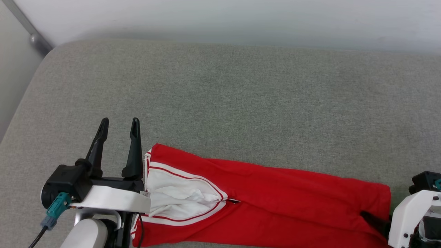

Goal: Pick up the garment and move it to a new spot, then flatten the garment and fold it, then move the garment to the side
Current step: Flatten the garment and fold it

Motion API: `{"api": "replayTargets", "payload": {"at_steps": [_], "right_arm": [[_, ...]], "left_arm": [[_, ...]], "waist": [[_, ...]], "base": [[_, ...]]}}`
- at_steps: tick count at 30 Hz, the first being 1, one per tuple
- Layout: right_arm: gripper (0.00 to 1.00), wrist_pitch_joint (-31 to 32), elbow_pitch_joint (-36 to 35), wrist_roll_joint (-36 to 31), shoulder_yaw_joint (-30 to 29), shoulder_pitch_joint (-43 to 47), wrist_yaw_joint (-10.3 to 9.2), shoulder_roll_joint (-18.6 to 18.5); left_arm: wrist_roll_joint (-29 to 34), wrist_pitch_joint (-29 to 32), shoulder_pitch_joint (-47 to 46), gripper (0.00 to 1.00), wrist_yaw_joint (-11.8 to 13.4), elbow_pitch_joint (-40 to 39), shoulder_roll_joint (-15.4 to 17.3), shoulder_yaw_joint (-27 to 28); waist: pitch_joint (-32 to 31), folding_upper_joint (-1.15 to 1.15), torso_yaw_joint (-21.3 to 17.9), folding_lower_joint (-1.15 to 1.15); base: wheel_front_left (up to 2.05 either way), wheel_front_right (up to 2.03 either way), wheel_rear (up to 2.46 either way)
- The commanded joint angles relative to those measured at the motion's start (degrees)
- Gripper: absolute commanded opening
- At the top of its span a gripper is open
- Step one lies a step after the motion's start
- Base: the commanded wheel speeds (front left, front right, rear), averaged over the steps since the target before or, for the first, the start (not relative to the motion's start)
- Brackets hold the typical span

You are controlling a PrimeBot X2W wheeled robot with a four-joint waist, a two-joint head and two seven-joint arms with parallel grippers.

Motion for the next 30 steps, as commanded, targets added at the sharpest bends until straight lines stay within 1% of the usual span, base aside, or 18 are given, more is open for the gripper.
{"api": "replayTargets", "payload": {"at_steps": [1, 2, 3, 5, 11, 15, 19, 21, 24, 27, 30], "right_arm": [[0.50, 0.74, 3.15, 1.82, 2.84, 0.49, 0.09, 2.64], [0.29, 0.71, 3.33, 2.49, 3.51, 0.39, 0.09, 2.82], [0.00, 0.46, 3.46, 2.71, 4.03, 0.21, 0.12, 2.49], [0.00, -0.20, 3.32, 3.17, 4.96, -0.25, 0.13, 1.87], [0.00, -2.34, 1.73, 3.26, 6.11, -2.81, 0.07, -1.87], [0.00, -2.84, 0.75, 3.19, 6.64, -4.26, 0.00, -3.58], [0.00, -2.71, 0.82, 2.62, 5.44, -5.08, -0.01, -5.34], [0.00, -2.43, 1.02, 2.40, 4.01, -5.42, -0.01, -5.85], [0.00, -1.88, 1.25, 1.53, 0.16, -5.41, -0.01, -6.81], [0.00, -0.85, 1.09, 0.33, -4.99, -4.98, -0.01, -7.35], [0.00, 0.51, -0.22, -1.24, -10.27, -4.78, 0.00, -6.60]], "left_arm": [[0.59, -0.37, -0.01, 1.00, -0.35, 0.04, -0.47, 0.44], [0.68, -0.37, 0.14, 1.00, -0.60, 0.22, -0.81, 0.44], [0.82, -0.34, 0.19, 1.00, -0.81, 0.52, -1.12, 0.45], [1.18, -0.32, 0.26, 1.00, -1.10, 0.95, -1.55, 0.70], [1.86, -0.26, 1.94, 1.00, -1.54, 2.61, -1.69, 1.63], [1.87, -0.27, 3.64, 1.00, -0.90, 3.28, -1.22, 2.38], [1.65, 0.00, 5.35, 1.00, -0.10, 3.50, -1.09, 2.52], [1.53, 0.23, 6.02, 1.00, 0.16, 3.34, -1.09, 2.51], [1.31, 0.37, 6.88, 1.00, 0.51, 3.24, -1.11, 2.41], [1.34, 0.48, 7.27, 1.00, 0.68, 2.94, -1.03, 2.25], [1.46, 0.59, 7.32, 1.00, 0.80, 2.85, -0.91, 2.10]], "waist": [[0.01, 0.00, 0.14, 0.00], [0.02, 0.00, 0.16, 0.00], [-0.08, 0.00, 0.16, 0.00], [-0.52, 0.00, 0.00, 0.00], [-2.69, 0.00, -1.38, 0.00], [-4.70, 0.00, -2.99, 0.00], [-6.21, 0.00, -4.75, 0.00], [-6.61, 0.00, -5.58, 0.00], [-7.10, 0.00, -6.78, 0.00], [-7.14, 0.00, -7.84, 0.00], [-6.94, 0.00, -8.63, 0.00]], "base": [[0.00, 0.00, 0.00], [0.00, 0.00, 0.00], [0.00, 0.00, 0.00], [0.00, 0.00, 0.00], [0.00, 0.00, 0.00], [0.00, 0.00, 0.00], [0.00, 0.00, 0.00], [0.00, 0.00, 0.00], [0.00, 0.00, 0.00], [0.00, 0.00, 0.00], [0.00, 0.00, 0.00]]}}
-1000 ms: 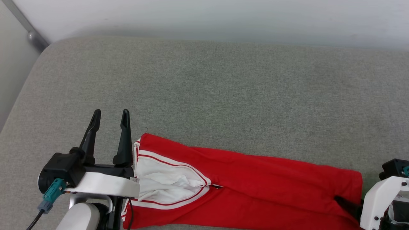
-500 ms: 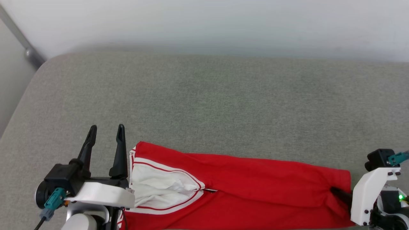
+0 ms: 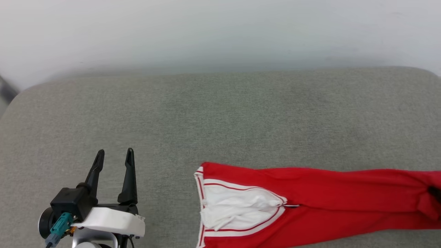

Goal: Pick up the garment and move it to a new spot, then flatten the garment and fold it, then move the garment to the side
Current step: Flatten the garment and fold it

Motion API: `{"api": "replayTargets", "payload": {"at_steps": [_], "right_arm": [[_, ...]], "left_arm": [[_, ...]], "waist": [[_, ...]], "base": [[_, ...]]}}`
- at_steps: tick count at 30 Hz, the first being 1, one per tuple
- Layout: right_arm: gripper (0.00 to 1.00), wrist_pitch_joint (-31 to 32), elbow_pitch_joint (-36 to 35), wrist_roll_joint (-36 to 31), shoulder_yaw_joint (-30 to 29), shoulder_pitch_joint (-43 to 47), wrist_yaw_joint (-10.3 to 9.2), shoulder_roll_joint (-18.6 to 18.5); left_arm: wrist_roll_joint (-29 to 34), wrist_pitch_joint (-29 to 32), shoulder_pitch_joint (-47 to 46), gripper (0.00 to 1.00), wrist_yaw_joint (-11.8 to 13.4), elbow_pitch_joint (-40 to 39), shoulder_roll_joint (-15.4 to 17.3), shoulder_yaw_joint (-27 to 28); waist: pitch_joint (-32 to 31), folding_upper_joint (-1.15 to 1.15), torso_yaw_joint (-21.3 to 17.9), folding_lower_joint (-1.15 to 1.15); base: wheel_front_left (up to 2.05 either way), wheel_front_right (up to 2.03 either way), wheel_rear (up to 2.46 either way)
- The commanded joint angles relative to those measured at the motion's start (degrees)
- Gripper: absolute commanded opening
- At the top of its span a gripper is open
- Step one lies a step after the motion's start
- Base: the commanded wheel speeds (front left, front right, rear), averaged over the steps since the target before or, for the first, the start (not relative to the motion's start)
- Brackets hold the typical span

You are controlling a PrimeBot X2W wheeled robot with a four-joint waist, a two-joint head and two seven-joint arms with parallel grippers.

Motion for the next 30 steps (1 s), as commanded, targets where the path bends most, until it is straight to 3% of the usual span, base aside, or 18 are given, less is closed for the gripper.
{"api": "replayTargets", "payload": {"at_steps": [1, 6, 12, 18, 24, 29, 30], "right_arm": [[0.00, 1.27, -1.14, -0.95, -2.68, -0.29, -0.02, 0.97], [0.00, 5.47, -2.89, 1.05, -6.08, -1.49, -0.02, 5.28], [0.00, 14.95, -4.27, 11.24, -8.20, -3.36, -0.02, 16.27], [0.00, 18.31, -2.04, 22.15, -6.25, -4.46, -0.02, 20.43], [0.00, 12.93, 3.25, 33.70, 4.04, -4.82, -0.02, 20.49], [0.00, 7.69, 6.05, 38.37, 14.15, -5.84, -0.02, 20.52], [0.00, 4.32, 7.50, 39.75, 19.54, -7.37, -0.02, 20.50]], "left_arm": [[0.11, -0.02, 0.51, 1.00, 0.25, -0.15, 0.26, 0.04], [0.25, 0.20, 0.12, 1.00, 0.16, 0.07, 0.39, -0.32], [0.24, 0.34, -0.73, 1.00, -0.47, 0.40, 0.56, -1.05], [0.21, 1.23, -1.83, 1.00, -1.00, 0.79, 0.53, -2.03], [0.56, 1.96, -3.22, 1.00, -1.91, 1.33, 0.69, -3.44], [0.35, 2.43, -4.10, 1.00, -2.32, 2.06, 0.35, -4.15], [0.22, 2.57, -4.50, 1.00, -2.59, 2.58, 0.08, -4.59]], "waist": [[0.25, 0.00, -0.71, 0.00], [0.60, 0.00, -1.49, 0.00], [0.86, 0.00, -1.84, 0.00], [1.17, 0.00, -0.80, 0.00], [1.46, 0.00, 1.48, 0.00], [1.65, 0.00, 3.34, 0.00], [1.91, 0.00, 4.07, 0.00]], "base": [[0.00, 0.00, 0.00], [0.00, 0.00, 0.00], [0.00, 0.00, 0.00], [0.00, 0.00, 0.00], [0.00, 0.00, 0.00], [0.00, 0.00, 0.00], [0.00, 0.00, 0.00]]}}
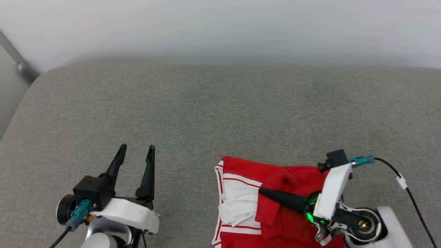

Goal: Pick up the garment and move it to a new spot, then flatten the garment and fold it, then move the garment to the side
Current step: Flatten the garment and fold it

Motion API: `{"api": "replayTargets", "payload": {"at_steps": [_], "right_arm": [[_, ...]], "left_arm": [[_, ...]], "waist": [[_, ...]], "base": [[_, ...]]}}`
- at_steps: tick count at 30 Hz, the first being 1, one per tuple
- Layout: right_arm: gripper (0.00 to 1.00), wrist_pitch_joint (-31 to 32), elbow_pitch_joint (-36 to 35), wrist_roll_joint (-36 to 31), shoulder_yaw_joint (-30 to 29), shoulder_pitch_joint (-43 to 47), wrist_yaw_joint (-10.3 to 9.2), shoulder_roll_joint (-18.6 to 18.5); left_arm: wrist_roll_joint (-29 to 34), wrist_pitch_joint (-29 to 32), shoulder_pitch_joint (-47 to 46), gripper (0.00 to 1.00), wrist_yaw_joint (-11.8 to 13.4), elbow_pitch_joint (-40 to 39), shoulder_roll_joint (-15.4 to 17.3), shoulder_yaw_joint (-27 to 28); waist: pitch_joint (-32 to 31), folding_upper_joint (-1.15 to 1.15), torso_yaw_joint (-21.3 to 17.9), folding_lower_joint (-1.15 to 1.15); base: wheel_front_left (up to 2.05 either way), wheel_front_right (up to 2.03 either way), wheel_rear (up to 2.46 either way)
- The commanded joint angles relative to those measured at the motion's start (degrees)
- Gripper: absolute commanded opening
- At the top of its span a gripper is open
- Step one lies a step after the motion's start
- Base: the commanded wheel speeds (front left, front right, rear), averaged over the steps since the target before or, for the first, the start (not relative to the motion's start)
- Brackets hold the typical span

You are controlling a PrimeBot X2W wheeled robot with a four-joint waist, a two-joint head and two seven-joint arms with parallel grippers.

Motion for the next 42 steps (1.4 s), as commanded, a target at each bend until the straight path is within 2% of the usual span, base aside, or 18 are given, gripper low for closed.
{"api": "replayTargets", "payload": {"at_steps": [1, 5, 8, 9, 10, 16, 22, 26, 29, 33, 37, 42], "right_arm": [[0.00, -1.10, 0.78, 0.26, 2.27, -1.39, 0.00, 0.09], [0.00, -5.71, 3.66, -0.26, 8.56, -3.76, 0.00, 0.09], [0.40, -8.77, 6.45, -3.14, 11.20, -5.63, 0.00, 0.09], [0.68, -9.37, 7.06, -3.81, 11.95, -5.99, 0.00, 0.10], [1.00, -10.16, 7.47, -4.29, 12.37, -6.39, 0.00, 0.09], [1.00, -12.59, 5.29, -7.58, 16.93, -8.36, 0.00, -3.51], [1.00, -20.90, -2.24, -18.03, 21.77, -7.46, 0.00, -13.25], [1.00, -29.28, -3.44, -29.83, 18.85, -5.82, -0.01, -18.76], [1.00, -33.64, -3.77, -38.16, 13.72, -3.65, -0.01, -20.39], [1.00, -38.82, -6.29, -46.85, 3.40, 0.75, -0.01, -19.21], [1.00, -43.46, -11.81, -53.44, -5.59, 6.00, -0.01, -15.12], [1.00, -48.81, -17.94, -58.11, -8.45, 11.43, -0.01, -10.28]], "left_arm": [[-0.27, 0.08, -0.79, 1.00, -0.32, 0.35, -0.31, -0.23], [-0.30, -0.20, -1.30, 1.00, -0.64, 0.91, -0.61, -0.65], [-0.32, -0.35, -2.03, 1.00, -0.97, 1.27, -0.80, -0.90], [-0.34, -0.46, -2.29, 1.00, -1.10, 1.43, -0.84, -0.99], [-0.37, -0.54, -2.45, 1.00, -1.16, 1.56, -0.87, -1.00], [-0.94, -1.20, -2.53, 1.00, -1.16, 2.49, -1.47, -0.64], [-0.73, -1.94, -1.68, 1.00, -0.51, 3.07, -1.42, -0.08], [-0.50, -2.27, -1.04, 1.00, 0.33, 3.10, -1.14, 0.81], [-0.32, -2.62, -0.32, 1.00, 0.76, 2.80, -1.14, 1.34], [0.02, -3.00, 0.28, 1.00, 0.89, 2.40, -0.97, 1.94], [0.76, -3.15, 1.49, 1.00, 1.31, 2.13, -0.52, 2.21], [1.82, -3.25, 3.49, 1.00, 1.89, 1.65, -0.09, 2.33]], "waist": [[0.29, 0.00, 0.51, 0.00], [0.71, 0.00, 1.26, 0.00], [1.40, 0.00, 1.87, 0.00], [1.62, 0.00, 2.05, 0.00], [1.83, 0.00, 2.18, 0.00], [2.50, 0.00, 2.02, 0.00], [1.83, 0.00, 0.66, 0.00], [1.10, 0.00, -0.85, 0.00], [0.55, 0.00, -1.82, 0.00], [-0.19, 0.00, -2.77, 0.00], [-1.28, 0.00, -3.68, 0.00], [-2.96, 0.00, -4.74, 0.00]], "base": [[0.00, 0.00, 0.00], [0.00, 0.00, 0.00], [0.00, 0.00, 0.00], [0.00, 0.00, 0.00], [0.00, 0.00, 0.00], [0.00, 0.00, 0.00], [0.00, 0.00, 0.00], [0.00, 0.00, 0.00], [0.00, 0.00, 0.00], [0.00, 0.00, 0.00], [0.00, 0.00, 0.00], [0.00, 0.00, 0.00]]}}
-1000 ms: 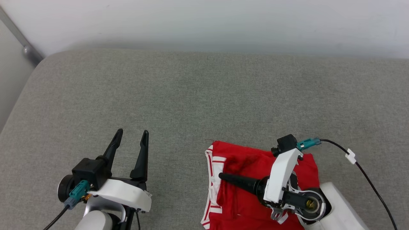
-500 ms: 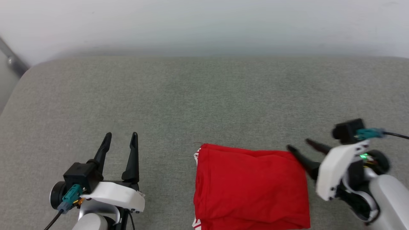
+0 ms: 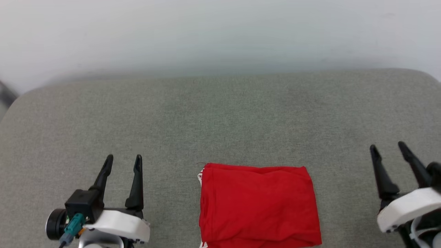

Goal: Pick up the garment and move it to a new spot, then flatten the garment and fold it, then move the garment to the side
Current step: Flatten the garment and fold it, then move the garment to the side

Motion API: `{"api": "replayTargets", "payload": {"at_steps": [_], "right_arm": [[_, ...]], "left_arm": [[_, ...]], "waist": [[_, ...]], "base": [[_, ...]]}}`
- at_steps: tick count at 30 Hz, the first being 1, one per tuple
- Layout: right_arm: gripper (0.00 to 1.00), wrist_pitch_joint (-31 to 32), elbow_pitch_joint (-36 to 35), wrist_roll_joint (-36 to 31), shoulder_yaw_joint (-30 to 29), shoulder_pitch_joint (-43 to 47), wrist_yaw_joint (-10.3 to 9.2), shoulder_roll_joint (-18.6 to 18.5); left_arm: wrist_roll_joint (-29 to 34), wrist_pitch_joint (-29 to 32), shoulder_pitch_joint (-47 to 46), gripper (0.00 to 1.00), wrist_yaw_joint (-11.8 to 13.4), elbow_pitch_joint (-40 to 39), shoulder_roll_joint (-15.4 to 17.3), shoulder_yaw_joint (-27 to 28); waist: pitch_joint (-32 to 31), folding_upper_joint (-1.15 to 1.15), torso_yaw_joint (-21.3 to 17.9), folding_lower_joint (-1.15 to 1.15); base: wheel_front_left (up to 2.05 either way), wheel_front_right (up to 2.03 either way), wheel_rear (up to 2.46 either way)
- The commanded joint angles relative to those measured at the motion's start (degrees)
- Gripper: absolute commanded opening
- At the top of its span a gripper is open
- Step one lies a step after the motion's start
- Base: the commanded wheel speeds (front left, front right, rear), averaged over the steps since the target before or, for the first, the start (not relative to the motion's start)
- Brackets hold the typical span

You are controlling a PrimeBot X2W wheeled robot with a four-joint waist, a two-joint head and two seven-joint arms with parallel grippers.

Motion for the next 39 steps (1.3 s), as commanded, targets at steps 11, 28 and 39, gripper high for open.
{"api": "replayTargets", "payload": {"at_steps": [11, 28, 39], "right_arm": [[1.00, -4.01, -4.04, -2.36, 3.07, 5.66, -0.02, 4.59], [1.00, 2.77, -1.34, 2.40, 0.47, 6.35, -0.03, 5.56], [1.00, 31.92, 10.00, 15.31, -11.39, 3.03, -0.02, 0.38]], "left_arm": [[0.78, 0.21, 4.95, 1.00, 1.77, -0.45, 0.27, -0.68], [-0.43, 0.09, 3.92, 1.00, 2.17, -0.14, -0.40, -0.19], [1.02, -0.40, 1.54, 1.00, 1.52, -1.06, -2.14, 1.66]], "waist": [[-3.62, 0.00, -0.64, 0.00], [-3.65, 0.00, 0.72, 0.00], [-0.07, 0.00, 4.01, 0.00]], "base": [[0.00, 0.00, 0.00], [0.00, 0.00, 0.00], [0.00, 0.00, 0.00]]}}
